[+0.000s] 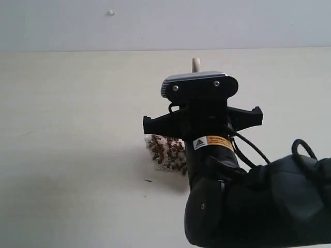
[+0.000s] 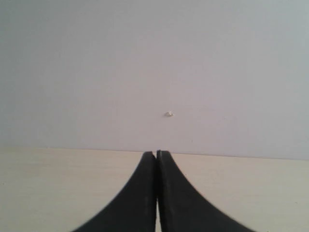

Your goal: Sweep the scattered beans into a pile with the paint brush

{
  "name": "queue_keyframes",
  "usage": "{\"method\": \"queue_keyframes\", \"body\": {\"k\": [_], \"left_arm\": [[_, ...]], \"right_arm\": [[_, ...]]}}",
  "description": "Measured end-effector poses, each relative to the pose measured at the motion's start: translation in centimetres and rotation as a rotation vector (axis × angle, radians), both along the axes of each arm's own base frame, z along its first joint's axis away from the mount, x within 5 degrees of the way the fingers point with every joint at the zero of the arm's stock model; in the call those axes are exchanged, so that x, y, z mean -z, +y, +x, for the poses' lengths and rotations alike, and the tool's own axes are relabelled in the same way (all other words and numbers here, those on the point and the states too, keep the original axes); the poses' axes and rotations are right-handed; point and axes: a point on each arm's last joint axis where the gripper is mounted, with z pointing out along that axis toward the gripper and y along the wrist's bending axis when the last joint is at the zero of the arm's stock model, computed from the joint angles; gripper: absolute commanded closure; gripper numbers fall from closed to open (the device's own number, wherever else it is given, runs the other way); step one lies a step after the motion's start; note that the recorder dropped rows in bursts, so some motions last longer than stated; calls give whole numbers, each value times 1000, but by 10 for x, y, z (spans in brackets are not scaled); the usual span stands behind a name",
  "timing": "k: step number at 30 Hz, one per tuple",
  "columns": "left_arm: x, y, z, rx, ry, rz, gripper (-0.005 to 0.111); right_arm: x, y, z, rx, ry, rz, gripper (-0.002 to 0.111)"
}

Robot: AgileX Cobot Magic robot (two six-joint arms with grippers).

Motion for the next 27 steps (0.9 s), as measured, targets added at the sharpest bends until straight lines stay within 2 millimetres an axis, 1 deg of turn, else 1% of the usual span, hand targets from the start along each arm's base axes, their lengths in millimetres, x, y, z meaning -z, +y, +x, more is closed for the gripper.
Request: {"method": "queue_keyframes", "body": {"k": [4, 6, 7, 10, 15, 21, 27], "left_arm": [[0, 0, 0, 0, 0, 0, 107], [0, 0, 0, 0, 0, 0, 107], [0, 0, 0, 0, 0, 0, 107], [0, 0, 0, 0, 0, 0, 107], [0, 0, 0, 0, 0, 0, 107], [0, 0, 0, 0, 0, 0, 107], [0, 0, 0, 0, 0, 0, 107]], "right_arm": [[-26, -4, -2, -15, -38, -5, 108], [-40, -8, -3, -26, -61, -39, 108], [-48, -10, -4, -37, -76, -83, 108], [-61, -17, -1, -39, -107, -160, 108], [-71, -42, 20, 54, -116, -266, 108], [-75, -75, 49, 173, -133, -321, 108], [-81, -105, 73, 233, -177, -380, 108]]}}
